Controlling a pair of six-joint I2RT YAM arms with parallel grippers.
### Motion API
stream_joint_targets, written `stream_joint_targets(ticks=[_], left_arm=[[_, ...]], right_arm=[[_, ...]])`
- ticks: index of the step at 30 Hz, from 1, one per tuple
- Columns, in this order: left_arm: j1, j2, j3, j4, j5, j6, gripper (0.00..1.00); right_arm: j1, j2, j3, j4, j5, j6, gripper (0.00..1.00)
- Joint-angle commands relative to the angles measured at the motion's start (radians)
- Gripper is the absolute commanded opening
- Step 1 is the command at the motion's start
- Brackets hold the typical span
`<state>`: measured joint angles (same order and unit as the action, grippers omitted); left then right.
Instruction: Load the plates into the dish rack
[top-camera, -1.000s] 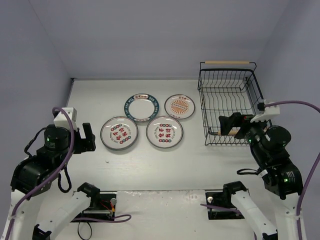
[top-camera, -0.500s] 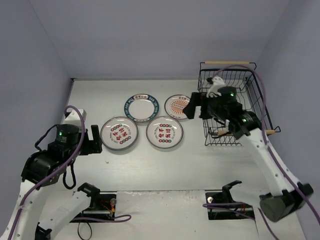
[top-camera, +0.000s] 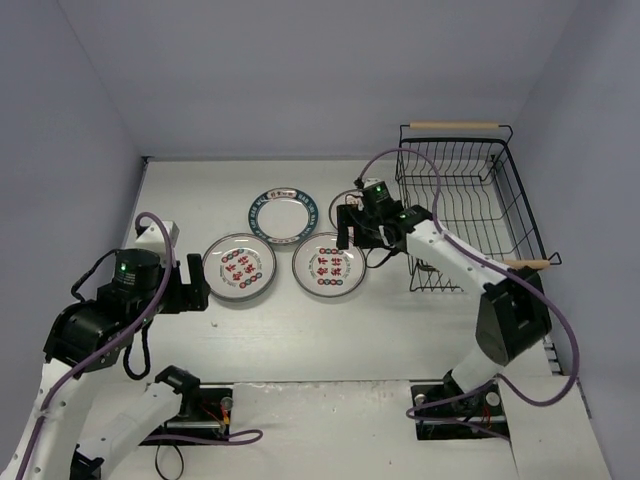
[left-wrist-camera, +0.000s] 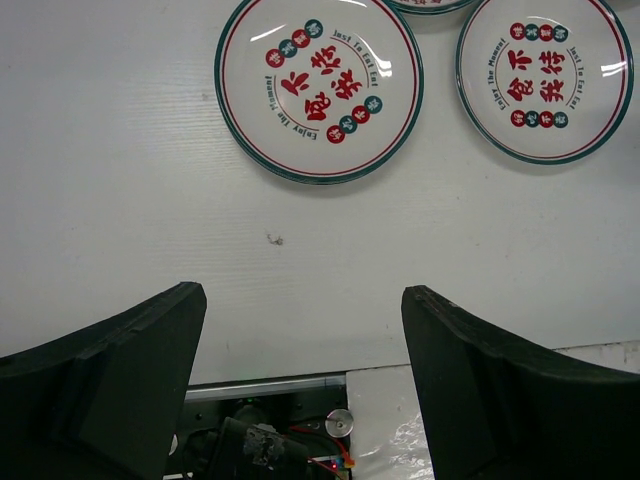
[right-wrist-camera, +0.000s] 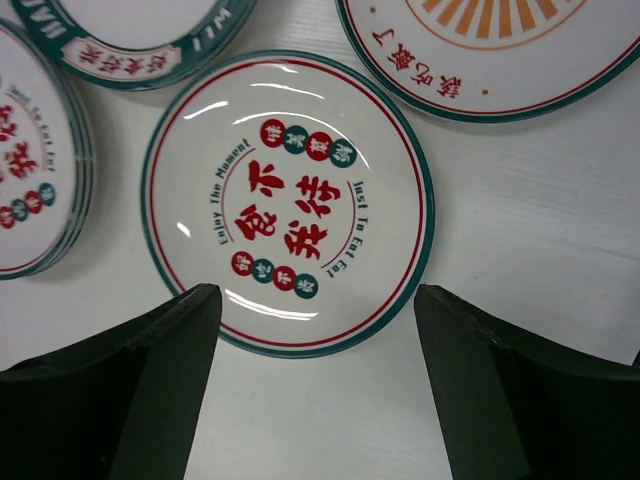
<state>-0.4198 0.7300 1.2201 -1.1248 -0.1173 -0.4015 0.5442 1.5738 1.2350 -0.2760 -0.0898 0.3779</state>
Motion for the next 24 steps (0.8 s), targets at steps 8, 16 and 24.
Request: stream_joint_targets(ticks=[8,16,24], left_arm=[[-0.004,0.002,-0.014,0.010,0.056,0.023,0.80],[-0.004,0.003,-0.040,0.026,0.074,0.039,0.80],[-0.002,0.012,-0.065,0.048,0.080,0.047,0.80]], right_arm=[[-0.007,0.189,0.012,0.078,0.087,0.026,0.66],[-0.035,0.250,0.011,0.070,0.144,0.004,0.67],[-0.079,0.275,-0.011,0.116,0.009,-0.048,0.66]])
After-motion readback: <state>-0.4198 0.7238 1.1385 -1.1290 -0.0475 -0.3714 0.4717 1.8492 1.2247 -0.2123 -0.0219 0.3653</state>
